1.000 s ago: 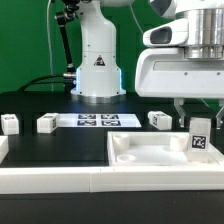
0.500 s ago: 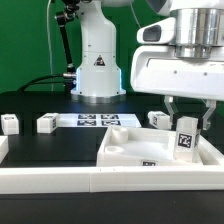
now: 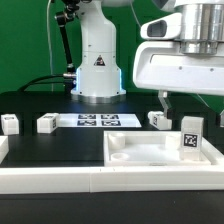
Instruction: Assemble square table
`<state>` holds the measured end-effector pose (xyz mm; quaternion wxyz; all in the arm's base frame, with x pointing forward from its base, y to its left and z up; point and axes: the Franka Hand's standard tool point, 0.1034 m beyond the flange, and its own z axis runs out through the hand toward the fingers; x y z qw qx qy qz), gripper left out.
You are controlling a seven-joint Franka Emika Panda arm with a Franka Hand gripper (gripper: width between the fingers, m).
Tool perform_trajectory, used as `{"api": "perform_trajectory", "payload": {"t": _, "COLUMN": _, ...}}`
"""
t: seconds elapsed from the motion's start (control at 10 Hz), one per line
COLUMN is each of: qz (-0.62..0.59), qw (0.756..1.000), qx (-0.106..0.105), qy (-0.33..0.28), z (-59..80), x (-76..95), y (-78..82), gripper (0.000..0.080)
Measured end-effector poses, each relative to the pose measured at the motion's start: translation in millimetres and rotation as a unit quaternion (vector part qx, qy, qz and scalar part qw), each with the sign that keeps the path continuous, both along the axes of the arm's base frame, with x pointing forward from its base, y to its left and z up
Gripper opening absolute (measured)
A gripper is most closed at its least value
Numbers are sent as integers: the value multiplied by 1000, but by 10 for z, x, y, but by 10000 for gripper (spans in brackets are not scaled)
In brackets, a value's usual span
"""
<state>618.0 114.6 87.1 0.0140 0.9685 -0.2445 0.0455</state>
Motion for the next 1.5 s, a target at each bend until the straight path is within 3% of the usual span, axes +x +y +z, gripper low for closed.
{"api": "perform_trajectory", "payload": {"t": 1.0, "qz": 130, "qw": 991, "qx": -12, "qy": 21, "z": 13, "x": -57, "y": -8, "gripper": 649}}
{"api": "perform_trajectory", "payload": {"t": 1.2, "qz": 120, "qw": 992, "qx": -12, "qy": 22, "z": 52, "x": -151, "y": 27, "gripper": 649}}
{"api": "perform_trajectory", "payload": {"t": 1.3, "qz": 101, "qw": 995, "qx": -18, "qy": 22, "z": 48, "x": -241, "y": 121, "gripper": 649}}
{"api": "perform_trajectory", "payload": {"t": 1.5, "qz": 117, "qw": 993, "qx": -19, "qy": 24, "z": 35, "x": -244, "y": 101, "gripper": 649}}
